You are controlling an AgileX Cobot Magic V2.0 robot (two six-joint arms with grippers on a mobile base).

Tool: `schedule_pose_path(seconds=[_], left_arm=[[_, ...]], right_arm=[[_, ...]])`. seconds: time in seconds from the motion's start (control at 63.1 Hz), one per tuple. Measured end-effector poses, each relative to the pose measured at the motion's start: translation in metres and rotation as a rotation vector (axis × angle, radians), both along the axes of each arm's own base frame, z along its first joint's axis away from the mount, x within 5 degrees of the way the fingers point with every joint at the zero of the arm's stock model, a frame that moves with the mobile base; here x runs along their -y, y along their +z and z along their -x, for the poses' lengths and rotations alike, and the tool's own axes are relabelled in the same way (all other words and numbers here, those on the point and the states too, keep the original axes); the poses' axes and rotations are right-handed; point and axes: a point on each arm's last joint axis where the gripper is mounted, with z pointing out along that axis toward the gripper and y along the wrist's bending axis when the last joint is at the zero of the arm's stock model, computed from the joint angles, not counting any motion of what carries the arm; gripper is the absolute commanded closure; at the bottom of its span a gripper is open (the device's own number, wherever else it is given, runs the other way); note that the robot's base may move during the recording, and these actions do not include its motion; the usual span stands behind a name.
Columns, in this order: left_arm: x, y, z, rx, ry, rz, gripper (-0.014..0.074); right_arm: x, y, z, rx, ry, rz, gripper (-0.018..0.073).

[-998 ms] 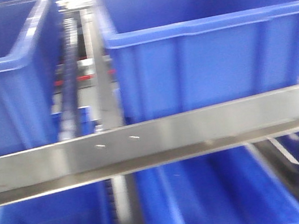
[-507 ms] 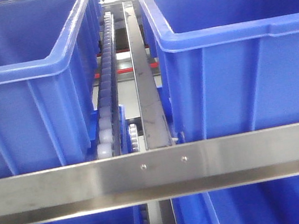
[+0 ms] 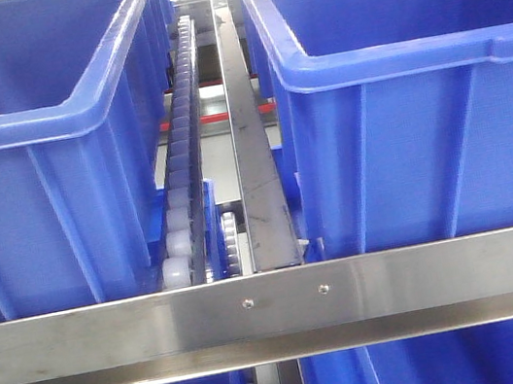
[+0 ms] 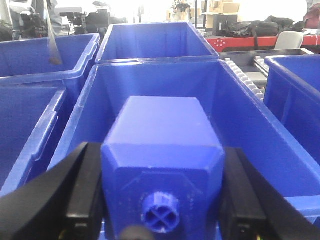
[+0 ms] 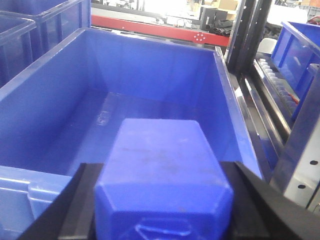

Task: Pick and sort blue part to right shelf
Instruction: 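Lower both held blue parts into the blue bins on the shelf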

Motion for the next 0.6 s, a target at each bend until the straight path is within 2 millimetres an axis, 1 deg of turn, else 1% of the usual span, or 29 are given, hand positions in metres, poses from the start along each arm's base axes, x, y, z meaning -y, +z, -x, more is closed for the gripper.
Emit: schedule_pose_path(seconds=[0.602], left_arm=[[0.0, 0.0, 0.0, 0.0, 0.0, 0.0, 0.0209]], right_arm=[[0.0, 0.0009, 0.0, 0.01, 0.0, -0.001, 0.0135]])
